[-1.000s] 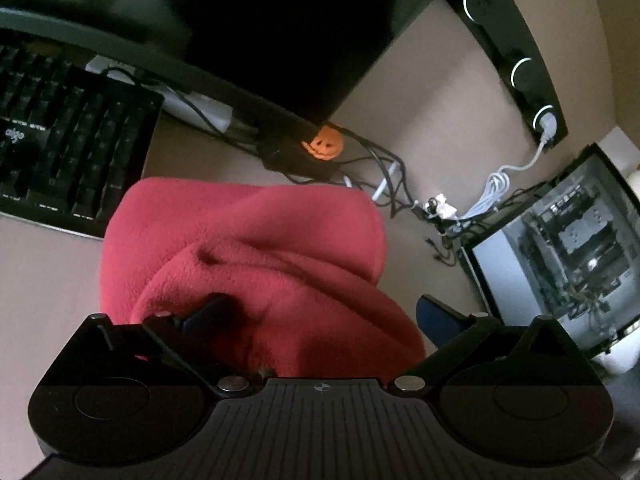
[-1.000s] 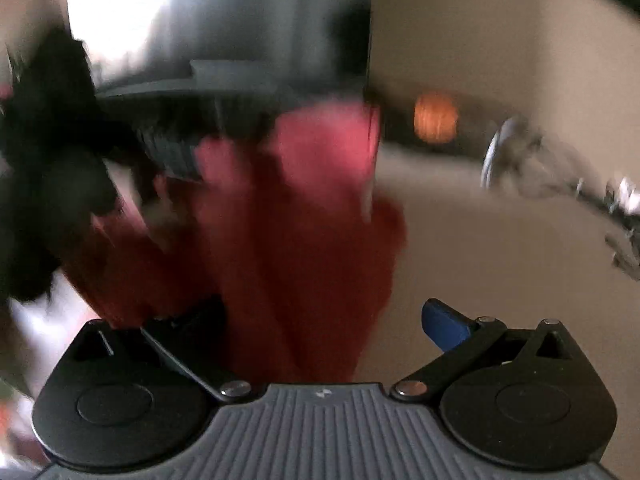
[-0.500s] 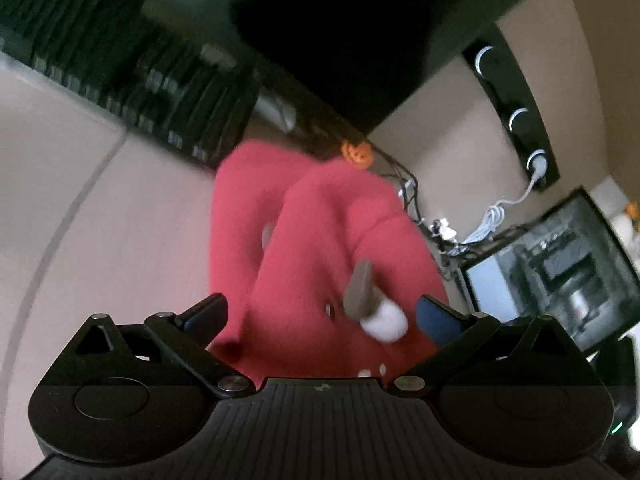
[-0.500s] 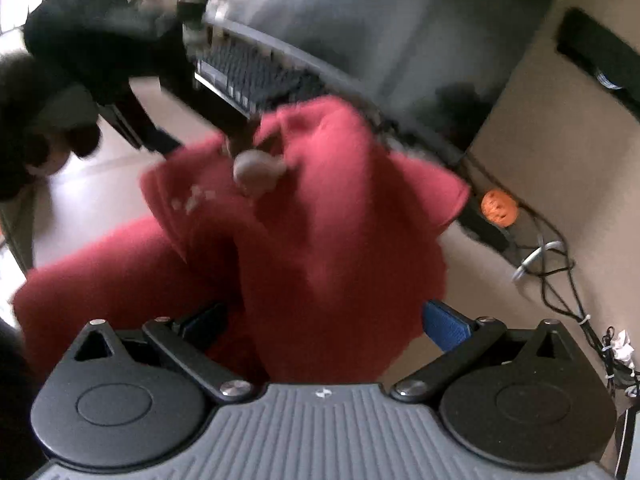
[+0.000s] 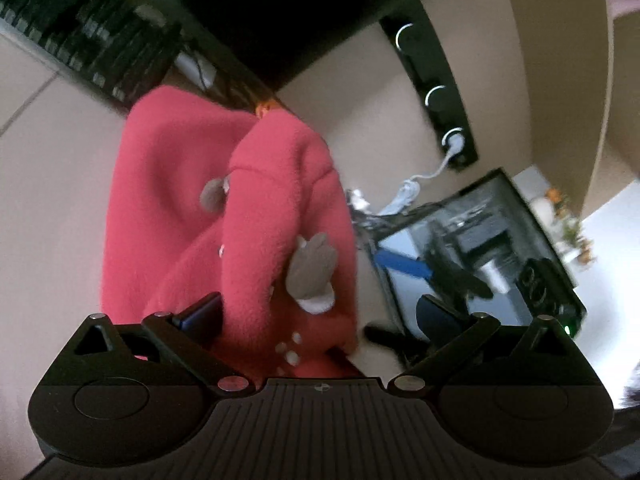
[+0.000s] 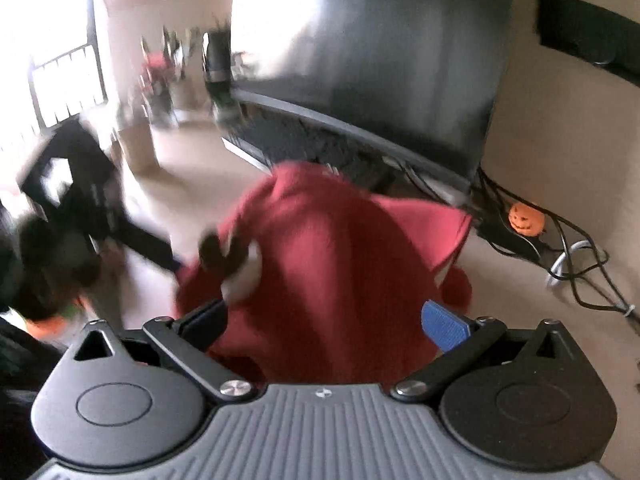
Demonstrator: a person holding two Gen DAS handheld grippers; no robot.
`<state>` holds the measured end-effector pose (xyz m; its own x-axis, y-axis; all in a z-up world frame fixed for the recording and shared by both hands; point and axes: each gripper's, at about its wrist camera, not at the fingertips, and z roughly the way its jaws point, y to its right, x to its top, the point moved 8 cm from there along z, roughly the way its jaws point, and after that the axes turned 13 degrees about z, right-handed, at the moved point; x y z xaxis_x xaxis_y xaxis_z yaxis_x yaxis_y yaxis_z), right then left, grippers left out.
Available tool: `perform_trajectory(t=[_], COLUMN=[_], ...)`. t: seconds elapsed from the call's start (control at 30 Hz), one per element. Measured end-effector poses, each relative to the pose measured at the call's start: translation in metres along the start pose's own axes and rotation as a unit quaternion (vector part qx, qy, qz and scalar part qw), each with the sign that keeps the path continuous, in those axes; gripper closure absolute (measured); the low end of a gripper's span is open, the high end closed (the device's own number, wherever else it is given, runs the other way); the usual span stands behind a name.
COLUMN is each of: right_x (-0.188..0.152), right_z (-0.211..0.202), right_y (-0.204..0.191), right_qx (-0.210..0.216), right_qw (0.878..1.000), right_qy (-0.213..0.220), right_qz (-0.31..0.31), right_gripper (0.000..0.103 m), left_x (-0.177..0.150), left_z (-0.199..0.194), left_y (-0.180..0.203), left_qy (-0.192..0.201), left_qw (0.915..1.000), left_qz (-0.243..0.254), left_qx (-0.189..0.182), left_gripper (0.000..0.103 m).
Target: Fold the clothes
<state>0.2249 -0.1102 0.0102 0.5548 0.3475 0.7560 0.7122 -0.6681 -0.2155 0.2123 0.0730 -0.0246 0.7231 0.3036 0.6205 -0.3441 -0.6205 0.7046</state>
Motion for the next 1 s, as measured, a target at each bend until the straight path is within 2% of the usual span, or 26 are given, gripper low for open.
perform_trajectory(t=[0.07, 0.1, 0.2, 0.23, 0.27, 0.33, 0.43, 0.53, 0.6, 0.63, 0.73, 0.77, 0.87, 0.9, 1.0], right_x=[0.014, 0.019, 0.027, 0.029, 0.031, 0.03, 0.02, 0.014, 0.011, 0.009, 0.01, 0.012, 0.009, 0.006, -0.01], right_z=[-0.005, -0.003, 0.029, 0.043, 0.059, 0.092, 0.138, 0.154, 0.159, 0.151, 0.12, 0.106, 0.074, 0.069, 0.079], right_y=[0.011, 0.016, 0.029, 0.032, 0.032, 0.032, 0.038, 0.058, 0.069, 0.069, 0.067, 0.065, 0.057, 0.057, 0.066], right_qx=[0.007, -0.005, -0.111, -0.135, -0.142, -0.145, -0.149, -0.112, -0.091, -0.089, -0.097, -0.104, -0.123, -0.135, -0.174], right_qw=[0.999, 0.999, 0.992, 0.989, 0.988, 0.987, 0.983, 0.973, 0.964, 0.964, 0.968, 0.971, 0.977, 0.977, 0.973], right_qy=[0.019, 0.026, 0.031, 0.028, 0.023, -0.009, -0.069, -0.093, -0.104, -0.1, -0.068, -0.049, -0.007, -0.005, -0.036], right_qz=[0.025, 0.035, 0.048, 0.05, 0.057, 0.064, 0.085, 0.177, 0.227, 0.228, 0.222, 0.212, 0.172, 0.163, 0.15], right_gripper=[0.0, 0.0, 0.0, 0.0, 0.0, 0.0, 0.0, 0.0, 0.0, 0.0, 0.0, 0.0, 0.0, 0.0, 0.0], left_x=[-0.008, -0.01, -0.004, -0.001, 0.002, 0.009, 0.021, 0.029, 0.027, 0.022, 0.004, -0.001, -0.006, -0.008, -0.012], left_z=[-0.003, -0.004, -0.011, -0.014, -0.017, -0.019, -0.02, -0.006, 0.011, 0.022, 0.05, 0.056, 0.061, 0.062, 0.063], left_y=[-0.003, -0.005, -0.009, -0.01, -0.011, 0.002, 0.022, 0.046, 0.047, 0.041, 0.006, -0.002, 0.001, 0.001, 0.002], left_qy=[-0.002, -0.003, 0.006, 0.008, 0.01, 0.005, -0.002, 0.006, 0.005, -0.007, -0.058, -0.07, -0.072, -0.076, -0.075], left_qw=[0.9999, 0.9997, 0.9982, 0.9974, 0.9966, 0.9921, 0.9793, 0.9611, 0.9567, 0.9587, 0.9645, 0.9645, 0.9575, 0.955, 0.9532], left_qz=[-0.004, 0.001, 0.018, 0.024, 0.031, 0.085, 0.164, 0.249, 0.265, 0.256, 0.196, 0.18, 0.194, 0.199, 0.202], left_qx=[0.011, 0.024, 0.057, 0.067, 0.076, 0.093, 0.118, 0.12, 0.121, 0.123, 0.167, 0.18, 0.201, 0.206, 0.212], left_gripper=[0.001, 0.001, 0.001, 0.001, 0.001, 0.001, 0.001, 0.0, 0.0, 0.0, 0.0, 0.0, 0.0, 0.0, 0.0])
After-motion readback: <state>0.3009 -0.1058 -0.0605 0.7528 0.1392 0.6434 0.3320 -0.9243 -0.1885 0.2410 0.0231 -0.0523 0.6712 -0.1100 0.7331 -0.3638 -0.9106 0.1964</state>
